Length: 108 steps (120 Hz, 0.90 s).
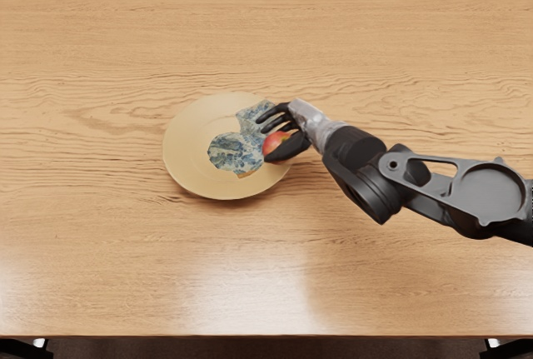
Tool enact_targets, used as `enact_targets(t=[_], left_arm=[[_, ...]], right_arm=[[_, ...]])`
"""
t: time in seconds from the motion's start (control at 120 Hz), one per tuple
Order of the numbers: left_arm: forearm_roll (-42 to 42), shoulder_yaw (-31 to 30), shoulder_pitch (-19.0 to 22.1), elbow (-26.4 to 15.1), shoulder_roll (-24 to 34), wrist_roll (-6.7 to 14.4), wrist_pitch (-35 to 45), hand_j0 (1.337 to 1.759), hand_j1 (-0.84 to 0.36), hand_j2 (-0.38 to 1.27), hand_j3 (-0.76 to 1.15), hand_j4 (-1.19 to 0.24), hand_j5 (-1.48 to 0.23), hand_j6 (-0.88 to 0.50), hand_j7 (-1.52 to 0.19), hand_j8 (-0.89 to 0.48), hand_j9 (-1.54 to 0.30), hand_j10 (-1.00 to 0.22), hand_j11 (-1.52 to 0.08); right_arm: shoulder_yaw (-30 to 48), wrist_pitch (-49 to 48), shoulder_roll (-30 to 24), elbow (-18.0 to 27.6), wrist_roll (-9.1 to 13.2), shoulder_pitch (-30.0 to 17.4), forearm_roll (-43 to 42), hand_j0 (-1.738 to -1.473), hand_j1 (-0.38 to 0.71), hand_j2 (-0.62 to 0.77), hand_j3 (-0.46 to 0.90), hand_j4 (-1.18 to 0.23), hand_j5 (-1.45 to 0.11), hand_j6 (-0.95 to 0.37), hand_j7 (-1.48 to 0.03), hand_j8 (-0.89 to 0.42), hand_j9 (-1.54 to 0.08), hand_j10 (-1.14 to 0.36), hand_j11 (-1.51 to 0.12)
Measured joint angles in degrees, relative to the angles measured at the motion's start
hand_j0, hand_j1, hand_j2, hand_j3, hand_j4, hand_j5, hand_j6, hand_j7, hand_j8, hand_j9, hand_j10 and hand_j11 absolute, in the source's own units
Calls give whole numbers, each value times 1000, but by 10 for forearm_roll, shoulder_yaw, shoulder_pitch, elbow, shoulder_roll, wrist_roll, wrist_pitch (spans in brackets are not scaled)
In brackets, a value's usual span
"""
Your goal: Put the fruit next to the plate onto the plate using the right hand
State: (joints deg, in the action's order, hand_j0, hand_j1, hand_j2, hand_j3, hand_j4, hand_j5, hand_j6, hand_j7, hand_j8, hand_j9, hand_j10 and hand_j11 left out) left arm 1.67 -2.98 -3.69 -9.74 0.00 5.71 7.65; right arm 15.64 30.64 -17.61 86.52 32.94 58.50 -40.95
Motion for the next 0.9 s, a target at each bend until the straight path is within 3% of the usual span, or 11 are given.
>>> enact_targets(t=[0.358,0.642,0.775,0.9], left_arm=[[0,0,0,0,0,0,0,1658,341,1,0,-7,-9,-7,-9,-7,-9,-7,-9],[0,0,0,-1,0,0,0,1658,341,1,0,-7,-9,-7,-9,-7,-9,-7,-9],[0,0,0,-2,0,0,0,1658,341,1,0,-7,-9,-7,-9,-7,-9,-7,-9],[-1,-1,0,-3,0,0,-1,1658,341,1,0,-7,-9,-7,-9,-7,-9,-7,-9]], right_arm=[[0,12,33,-22,1,6,1,-1658,202,-26,0,-480,-626,-481,-625,-447,-629,-452,-625],[6,17,41,-27,16,12,1,-1658,-128,-20,0,-190,-248,-191,-247,-182,-248,-182,-247],[33,-26,1,0,19,14,4,-1658,-234,-10,0,-99,-129,-100,-129,-95,-129,-95,-129],[73,-121,-83,30,20,9,44,-1658,-287,-5,0,-54,-70,-55,-70,-52,-70,-52,-70]])
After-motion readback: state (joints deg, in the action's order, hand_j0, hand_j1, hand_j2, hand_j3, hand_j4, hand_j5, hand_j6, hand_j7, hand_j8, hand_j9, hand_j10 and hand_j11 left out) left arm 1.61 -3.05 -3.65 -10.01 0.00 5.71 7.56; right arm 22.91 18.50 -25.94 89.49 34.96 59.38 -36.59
